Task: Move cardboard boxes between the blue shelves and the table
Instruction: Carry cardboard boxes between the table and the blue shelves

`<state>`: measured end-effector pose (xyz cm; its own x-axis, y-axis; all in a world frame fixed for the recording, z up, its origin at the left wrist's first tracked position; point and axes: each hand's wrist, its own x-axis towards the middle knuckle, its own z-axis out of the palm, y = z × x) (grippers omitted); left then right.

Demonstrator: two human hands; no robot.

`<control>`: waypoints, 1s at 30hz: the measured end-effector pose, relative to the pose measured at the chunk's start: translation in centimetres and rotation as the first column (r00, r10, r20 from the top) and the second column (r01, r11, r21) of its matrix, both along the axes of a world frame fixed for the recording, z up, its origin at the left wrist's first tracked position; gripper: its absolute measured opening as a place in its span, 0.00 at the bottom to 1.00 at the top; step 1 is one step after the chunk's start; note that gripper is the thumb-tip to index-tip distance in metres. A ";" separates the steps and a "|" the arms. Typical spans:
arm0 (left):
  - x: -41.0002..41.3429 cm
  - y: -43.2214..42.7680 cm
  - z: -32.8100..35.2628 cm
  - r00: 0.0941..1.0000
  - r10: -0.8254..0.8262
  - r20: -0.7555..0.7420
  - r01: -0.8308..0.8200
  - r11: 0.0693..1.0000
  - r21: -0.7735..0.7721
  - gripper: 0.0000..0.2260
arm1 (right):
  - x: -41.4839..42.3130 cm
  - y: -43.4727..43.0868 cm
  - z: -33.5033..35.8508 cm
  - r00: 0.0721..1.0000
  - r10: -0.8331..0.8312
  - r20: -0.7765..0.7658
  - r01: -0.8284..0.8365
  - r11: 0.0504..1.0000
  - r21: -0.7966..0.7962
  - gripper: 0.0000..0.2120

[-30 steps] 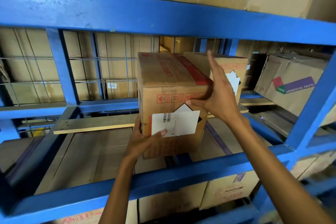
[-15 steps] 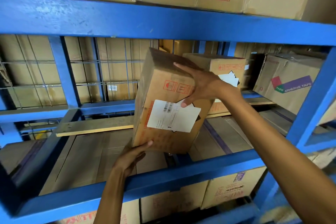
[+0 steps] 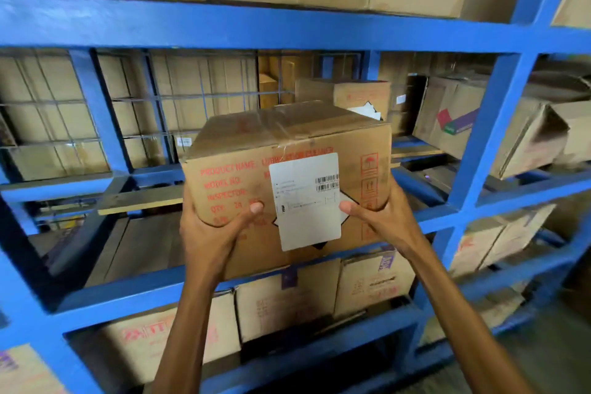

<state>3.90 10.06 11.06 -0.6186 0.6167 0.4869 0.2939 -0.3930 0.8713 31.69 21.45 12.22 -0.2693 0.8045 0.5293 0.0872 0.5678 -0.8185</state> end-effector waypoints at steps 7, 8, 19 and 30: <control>7.2 -6.9 0.7 0.981 -0.030 -0.194 0.029 1.000 -0.006 0.49 | 6.6 -9.4 -2.4 0.937 -0.262 -0.230 0.296 0.946 0.131 0.60; 8.5 -7.6 0.7 0.975 -0.041 -0.217 0.041 0.999 -0.003 0.51 | 7.9 -10.8 -2.6 0.930 -0.285 -0.232 0.322 0.936 0.145 0.62; 26.1 -8.1 0.5 0.809 -0.442 -0.387 0.493 0.869 0.038 0.63 | 25.5 -24.2 -4.9 0.654 -0.730 -0.199 0.756 0.640 0.136 0.64; 49.4 -9.4 -1.7 0.257 -0.886 -0.386 0.962 0.271 0.018 0.63 | 38.4 -42.3 -6.5 0.048 -0.986 -0.161 0.998 0.042 0.037 0.64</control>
